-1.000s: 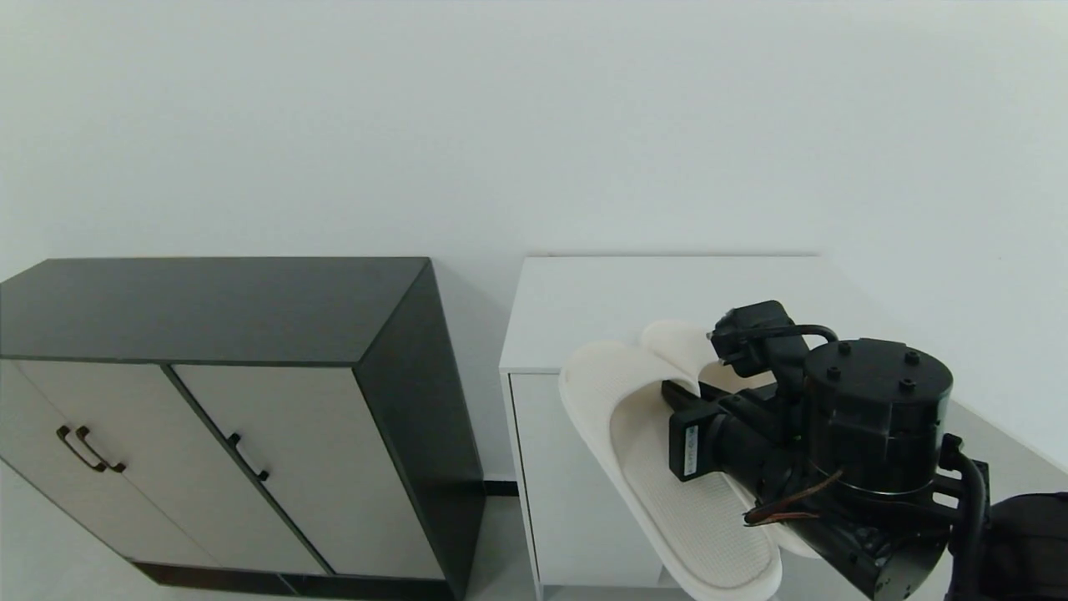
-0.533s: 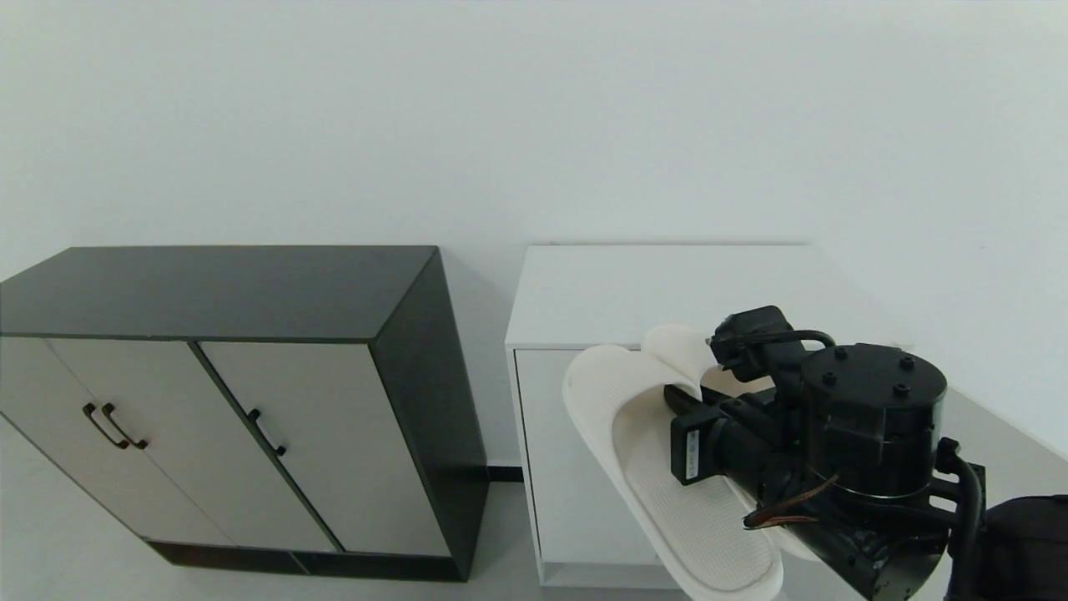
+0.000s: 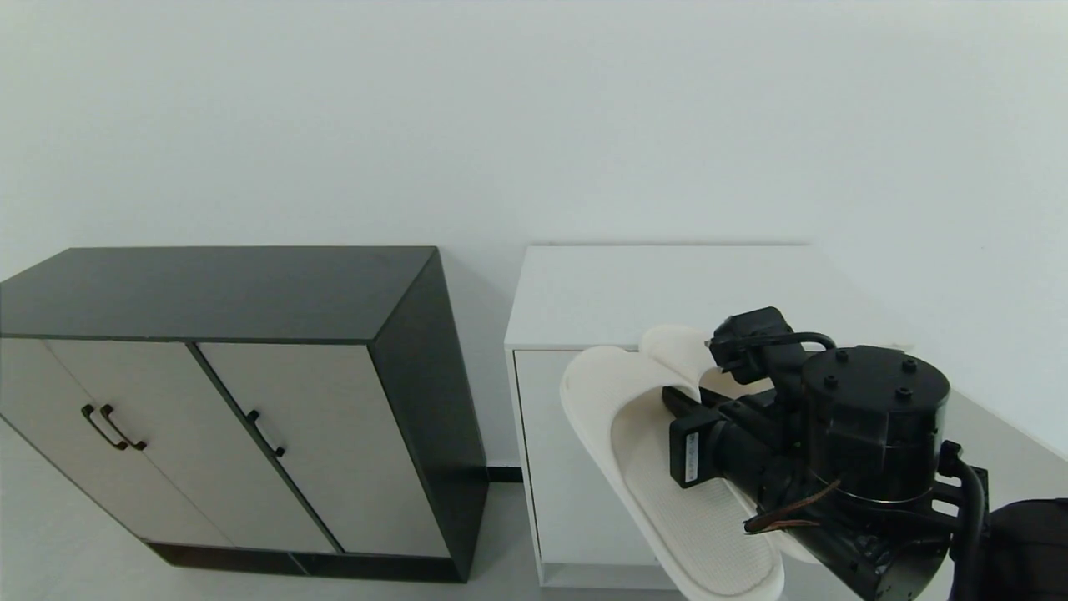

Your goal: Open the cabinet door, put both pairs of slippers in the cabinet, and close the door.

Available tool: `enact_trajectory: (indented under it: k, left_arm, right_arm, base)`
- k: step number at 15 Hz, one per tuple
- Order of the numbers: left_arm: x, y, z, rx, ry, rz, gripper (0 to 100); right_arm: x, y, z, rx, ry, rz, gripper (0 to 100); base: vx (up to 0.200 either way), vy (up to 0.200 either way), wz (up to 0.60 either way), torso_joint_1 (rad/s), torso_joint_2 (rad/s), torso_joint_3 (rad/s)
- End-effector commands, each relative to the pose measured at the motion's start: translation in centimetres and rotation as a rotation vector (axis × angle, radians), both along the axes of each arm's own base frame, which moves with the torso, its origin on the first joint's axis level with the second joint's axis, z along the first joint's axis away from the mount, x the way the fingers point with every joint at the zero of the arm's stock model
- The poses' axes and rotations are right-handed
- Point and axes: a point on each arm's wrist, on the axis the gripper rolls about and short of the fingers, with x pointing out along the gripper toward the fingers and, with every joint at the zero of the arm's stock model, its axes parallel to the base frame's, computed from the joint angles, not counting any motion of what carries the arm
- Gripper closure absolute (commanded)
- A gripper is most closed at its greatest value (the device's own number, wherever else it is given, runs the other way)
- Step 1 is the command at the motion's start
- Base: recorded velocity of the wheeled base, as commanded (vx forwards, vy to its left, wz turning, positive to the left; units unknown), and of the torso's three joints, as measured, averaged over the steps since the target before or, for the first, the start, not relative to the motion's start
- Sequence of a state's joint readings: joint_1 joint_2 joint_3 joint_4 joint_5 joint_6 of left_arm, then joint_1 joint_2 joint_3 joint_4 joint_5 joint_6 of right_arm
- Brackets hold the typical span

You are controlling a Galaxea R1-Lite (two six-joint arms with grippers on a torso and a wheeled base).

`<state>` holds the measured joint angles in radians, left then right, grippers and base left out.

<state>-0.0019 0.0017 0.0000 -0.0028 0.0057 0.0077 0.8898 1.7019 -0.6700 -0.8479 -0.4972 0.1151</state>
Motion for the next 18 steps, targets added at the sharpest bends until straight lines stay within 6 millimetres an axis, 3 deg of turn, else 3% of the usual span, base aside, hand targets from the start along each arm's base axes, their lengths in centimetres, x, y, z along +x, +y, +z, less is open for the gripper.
enact_trajectory:
  k: [1, 16, 18]
  left_arm:
    - [0.01, 0.0, 0.01, 0.0, 0.001, 0.001, 100]
    - [0.0, 0.0, 0.0, 0.0, 0.0, 0.001, 100]
    - [0.01, 0.0, 0.01, 0.0, 0.001, 0.001, 100]
  right_arm:
    - [0.05, 0.05, -0.1, -0.002, 0.002, 0.0, 100]
    - [-0.13, -0.17, -0.64, -0.022, 0.014, -0.001, 100]
    - [-0.13, -0.17, -0.64, -0.022, 0.014, -0.001, 100]
  base:
    - [0.0, -0.2, 0.0, -0.002, 0.0, -0.002]
    - [0.0, -0.2, 0.0, 0.002, 0.0, 0.002]
    - [0.0, 0.0, 0.0, 0.0, 0.0, 0.0]
